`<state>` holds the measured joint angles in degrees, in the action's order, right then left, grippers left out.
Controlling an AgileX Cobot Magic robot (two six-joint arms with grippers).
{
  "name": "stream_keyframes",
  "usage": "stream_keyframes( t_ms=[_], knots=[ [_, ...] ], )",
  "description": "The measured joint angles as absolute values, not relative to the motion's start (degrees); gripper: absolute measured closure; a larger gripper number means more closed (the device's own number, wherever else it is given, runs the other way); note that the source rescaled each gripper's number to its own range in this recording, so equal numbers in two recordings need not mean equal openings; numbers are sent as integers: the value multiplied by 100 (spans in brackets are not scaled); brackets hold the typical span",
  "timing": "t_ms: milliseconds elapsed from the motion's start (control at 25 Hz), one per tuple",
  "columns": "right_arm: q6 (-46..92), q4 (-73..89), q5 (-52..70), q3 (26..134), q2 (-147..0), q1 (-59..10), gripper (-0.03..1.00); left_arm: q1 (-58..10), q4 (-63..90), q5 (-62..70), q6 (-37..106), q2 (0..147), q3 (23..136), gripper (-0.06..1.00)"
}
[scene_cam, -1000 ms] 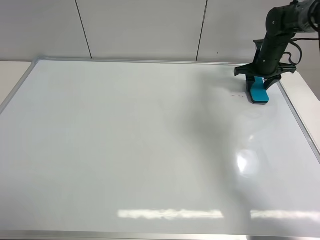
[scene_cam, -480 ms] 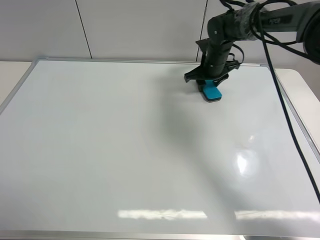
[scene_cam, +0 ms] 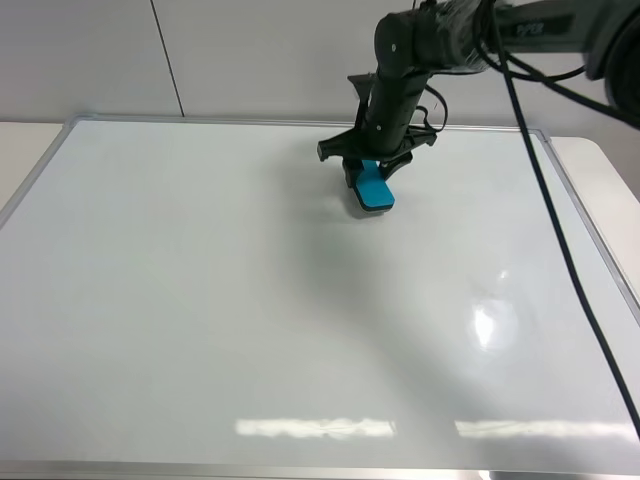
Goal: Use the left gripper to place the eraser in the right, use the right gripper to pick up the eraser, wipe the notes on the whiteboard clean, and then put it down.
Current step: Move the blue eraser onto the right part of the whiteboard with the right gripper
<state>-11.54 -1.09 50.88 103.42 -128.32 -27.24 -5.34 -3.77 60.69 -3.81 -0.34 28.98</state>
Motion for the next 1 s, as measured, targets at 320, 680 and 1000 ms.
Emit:
stream_keyframes(
  t_ms=[320, 680, 1000],
  knots=[
    [-2069, -146, 4275, 8475, -11148, -2755, 93, -534, -377, 6069, -381, -34, 2898, -6],
    [-2866, 105, 3157, 5710, -9837, -2755, 93, -534, -377, 6069, -381, -34, 2898, -6],
    [-3482, 111, 3104, 4362, -9492, -2755, 93, -534, -377, 6069, -381, -34, 2898, -6]
  ],
)
